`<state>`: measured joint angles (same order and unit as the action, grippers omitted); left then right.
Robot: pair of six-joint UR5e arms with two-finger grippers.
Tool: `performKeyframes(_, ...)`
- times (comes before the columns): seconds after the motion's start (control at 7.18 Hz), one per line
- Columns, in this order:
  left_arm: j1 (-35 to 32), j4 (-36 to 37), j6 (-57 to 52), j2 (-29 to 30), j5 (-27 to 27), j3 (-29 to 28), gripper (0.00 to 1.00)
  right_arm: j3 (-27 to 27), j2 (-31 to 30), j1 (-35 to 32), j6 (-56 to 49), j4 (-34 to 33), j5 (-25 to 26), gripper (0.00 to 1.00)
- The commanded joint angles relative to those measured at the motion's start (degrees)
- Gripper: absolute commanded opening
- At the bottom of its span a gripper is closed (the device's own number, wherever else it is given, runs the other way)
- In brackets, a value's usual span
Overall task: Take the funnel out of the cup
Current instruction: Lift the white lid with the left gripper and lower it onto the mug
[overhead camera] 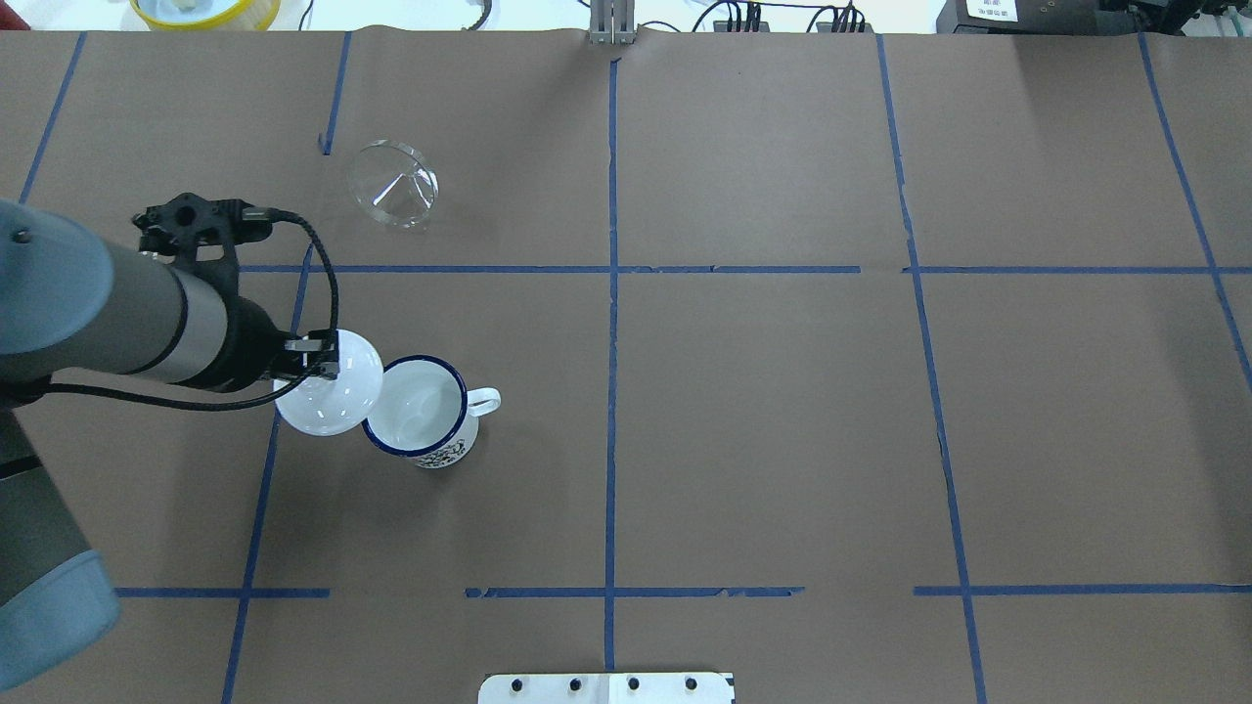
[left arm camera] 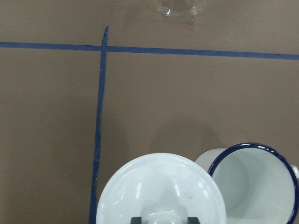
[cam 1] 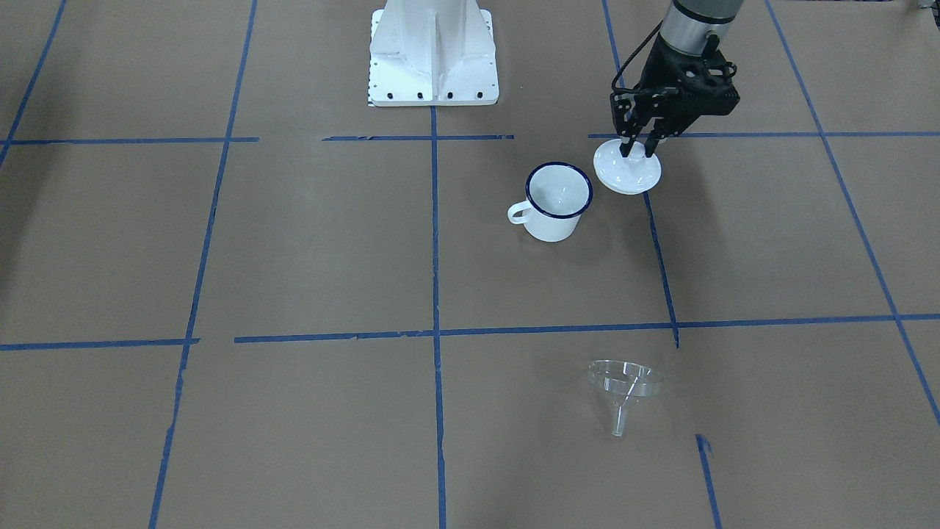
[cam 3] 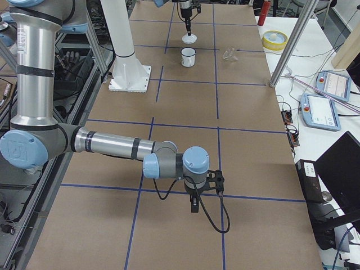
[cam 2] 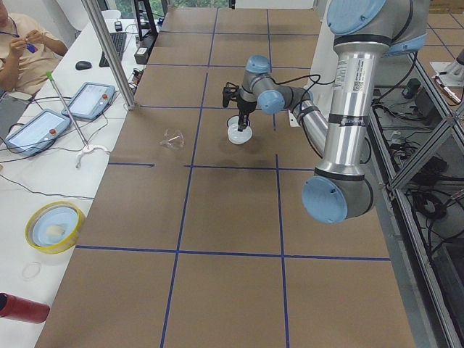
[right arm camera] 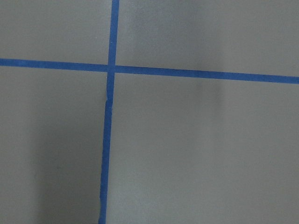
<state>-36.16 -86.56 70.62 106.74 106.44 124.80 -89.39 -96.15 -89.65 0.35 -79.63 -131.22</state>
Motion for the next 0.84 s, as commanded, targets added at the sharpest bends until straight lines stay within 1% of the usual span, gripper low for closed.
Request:
performKeyframes(0.0, 2.4, 2.7, 4.0, 7.7, -0.2, -6.6, 0.0, 0.0, 0.0, 0.0, 0.0, 0.0, 0.0, 1.0)
performKeyframes(0.28, 4.4, 2.6, 4.1, 7.7, -0.2, -6.8, 0.0, 0.0, 0.0, 0.0, 0.0, 0.0, 0.0, 1.0)
performKeyframes(0.7, 4.6, 2.6, 4.1, 7.6, -0.4, -7.7, 0.0, 0.0, 0.0, 0.0, 0.0, 0.0, 0.0, 1.0)
